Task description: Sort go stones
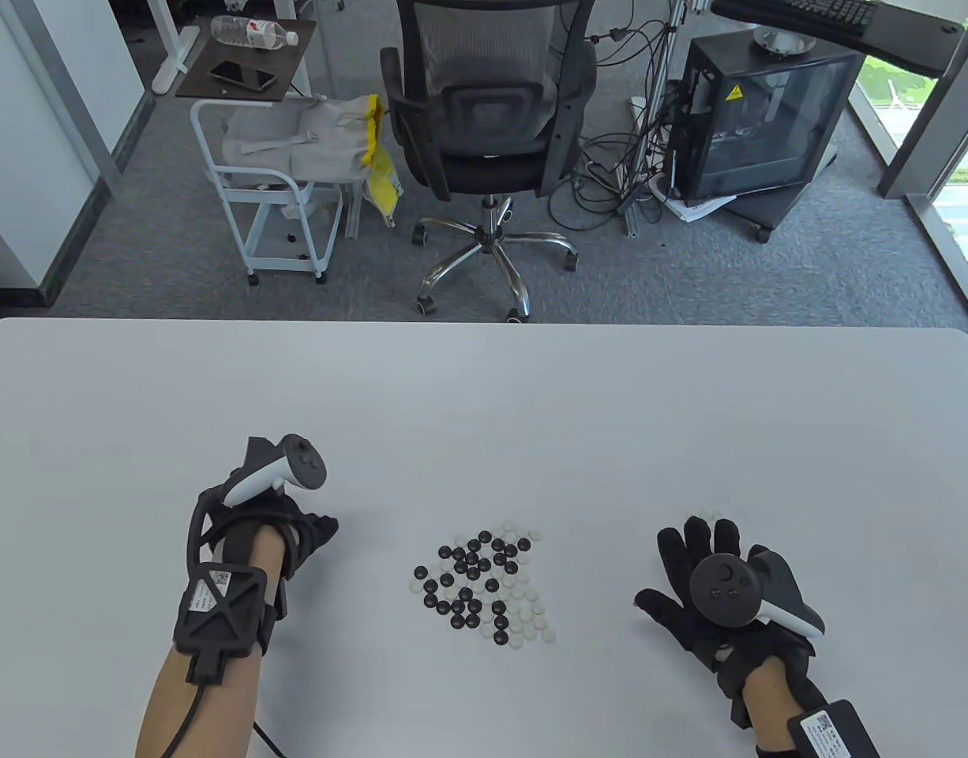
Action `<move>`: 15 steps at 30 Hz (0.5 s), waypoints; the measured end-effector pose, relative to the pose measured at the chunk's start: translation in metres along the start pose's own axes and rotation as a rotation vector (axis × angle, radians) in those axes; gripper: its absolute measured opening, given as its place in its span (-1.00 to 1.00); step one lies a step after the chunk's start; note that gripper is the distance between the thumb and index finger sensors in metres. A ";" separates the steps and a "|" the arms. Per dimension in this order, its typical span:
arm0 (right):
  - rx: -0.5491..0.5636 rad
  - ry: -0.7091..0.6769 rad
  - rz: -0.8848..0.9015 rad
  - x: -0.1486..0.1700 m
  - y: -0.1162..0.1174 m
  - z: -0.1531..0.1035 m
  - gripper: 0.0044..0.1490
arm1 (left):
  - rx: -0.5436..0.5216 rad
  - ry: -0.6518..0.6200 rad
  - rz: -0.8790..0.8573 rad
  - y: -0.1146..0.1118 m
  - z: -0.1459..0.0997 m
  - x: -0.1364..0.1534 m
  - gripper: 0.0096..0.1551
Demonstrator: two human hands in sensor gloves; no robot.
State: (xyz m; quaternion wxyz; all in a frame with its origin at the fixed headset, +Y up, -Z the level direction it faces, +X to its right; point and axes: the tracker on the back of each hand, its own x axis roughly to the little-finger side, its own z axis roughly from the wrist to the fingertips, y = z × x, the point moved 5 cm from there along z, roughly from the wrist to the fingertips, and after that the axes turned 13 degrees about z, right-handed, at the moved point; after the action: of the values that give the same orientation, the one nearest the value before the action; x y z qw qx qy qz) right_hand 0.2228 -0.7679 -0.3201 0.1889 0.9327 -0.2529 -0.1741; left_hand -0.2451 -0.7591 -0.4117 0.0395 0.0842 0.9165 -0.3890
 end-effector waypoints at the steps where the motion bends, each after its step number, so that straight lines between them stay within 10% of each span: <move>1: -0.001 0.000 0.000 0.000 0.000 0.000 0.14 | -0.017 -0.044 0.046 0.003 -0.006 -0.016 -0.19; 15: 0.001 -0.002 0.002 0.000 0.000 0.000 0.14 | -0.005 -0.329 0.202 -0.024 -0.007 -0.119 -0.21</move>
State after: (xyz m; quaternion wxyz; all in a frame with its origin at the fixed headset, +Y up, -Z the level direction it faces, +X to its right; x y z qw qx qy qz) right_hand 0.2224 -0.7678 -0.3198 0.1885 0.9323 -0.2543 -0.1749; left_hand -0.1322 -0.7849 -0.3731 0.2280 0.1107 0.8856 -0.3893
